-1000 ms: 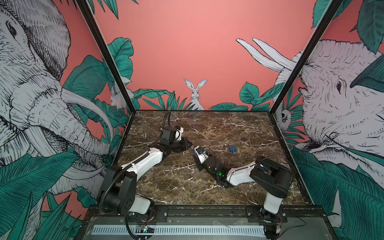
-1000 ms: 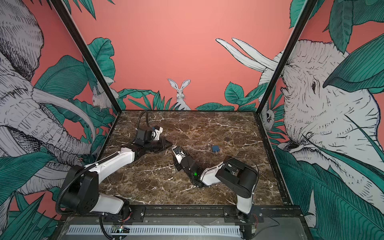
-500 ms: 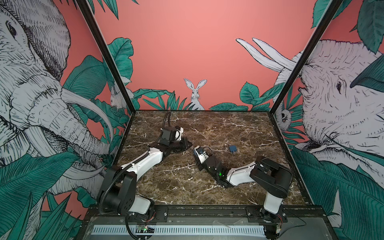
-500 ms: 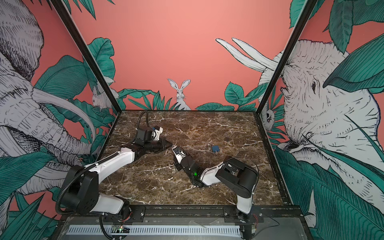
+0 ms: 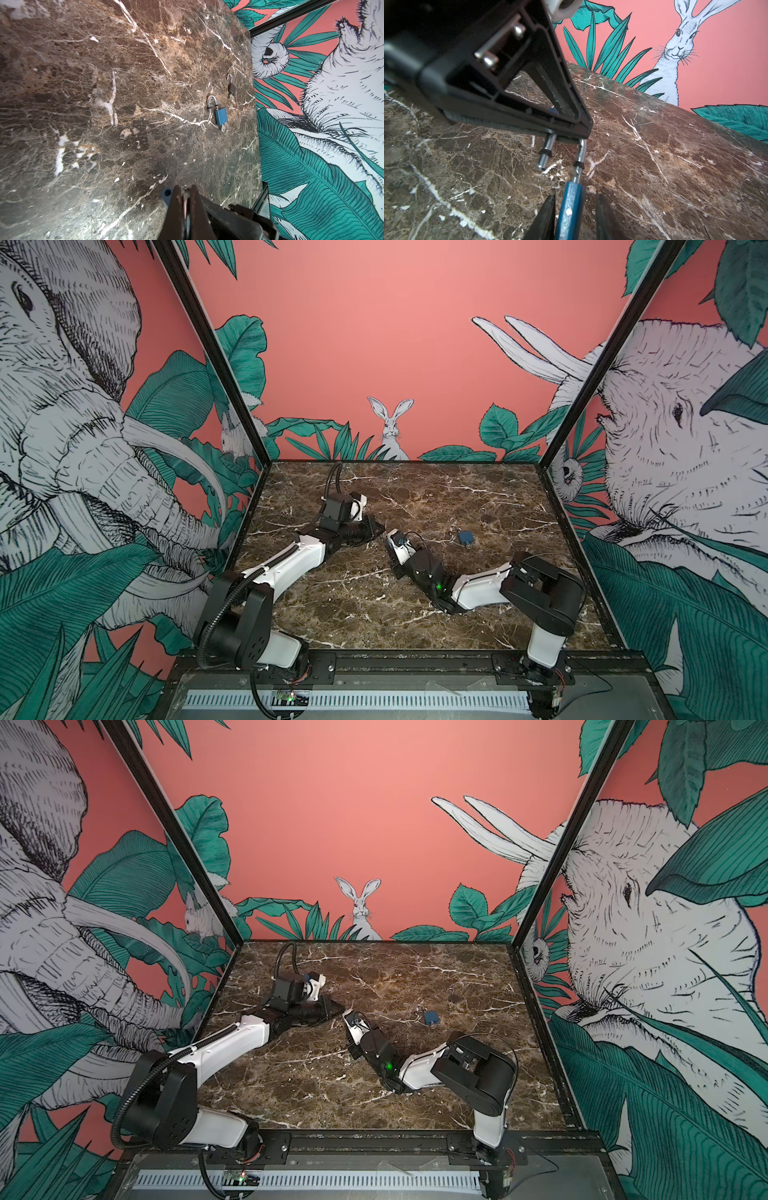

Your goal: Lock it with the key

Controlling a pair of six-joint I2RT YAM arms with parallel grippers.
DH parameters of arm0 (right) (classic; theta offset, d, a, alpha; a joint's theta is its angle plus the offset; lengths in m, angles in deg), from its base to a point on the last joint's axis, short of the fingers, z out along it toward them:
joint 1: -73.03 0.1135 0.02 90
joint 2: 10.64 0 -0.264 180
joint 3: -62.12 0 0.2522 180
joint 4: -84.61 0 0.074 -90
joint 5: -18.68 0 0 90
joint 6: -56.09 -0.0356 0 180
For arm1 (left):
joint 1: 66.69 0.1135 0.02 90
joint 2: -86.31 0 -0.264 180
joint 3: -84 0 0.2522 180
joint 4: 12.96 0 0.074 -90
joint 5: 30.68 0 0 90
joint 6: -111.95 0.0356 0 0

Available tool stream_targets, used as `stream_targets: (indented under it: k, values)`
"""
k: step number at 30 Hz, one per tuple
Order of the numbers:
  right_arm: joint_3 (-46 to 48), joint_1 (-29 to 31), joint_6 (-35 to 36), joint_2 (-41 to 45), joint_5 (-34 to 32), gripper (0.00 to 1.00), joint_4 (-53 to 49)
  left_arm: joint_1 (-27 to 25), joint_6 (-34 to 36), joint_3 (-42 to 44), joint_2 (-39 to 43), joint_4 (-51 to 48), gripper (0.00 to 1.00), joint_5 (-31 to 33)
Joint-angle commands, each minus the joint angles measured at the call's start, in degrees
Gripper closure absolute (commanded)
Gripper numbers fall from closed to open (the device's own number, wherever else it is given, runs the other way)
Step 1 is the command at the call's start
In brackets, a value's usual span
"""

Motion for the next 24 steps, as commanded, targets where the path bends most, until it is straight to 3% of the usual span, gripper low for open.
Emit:
stream_targets:
  k: [1,16,24]
  values:
    - [-1.22,0.42,-0.19,-0.19,0.02,0.67,-0.23,0.11,-0.49,-1.56,1.93,0.66,1.00,-0.56]
    - [-0.42,0.34,-0.55,0.38,0.00,0.68,-0.41,0.10,-0.44,-1.72,1.66,0.66,1.00,-0.41]
    - [-0.03,0.38,-0.75,1.23,0.89,0.81,-0.10,0.10,-0.15,-1.51,1.23,0.65,1.00,-0.64]
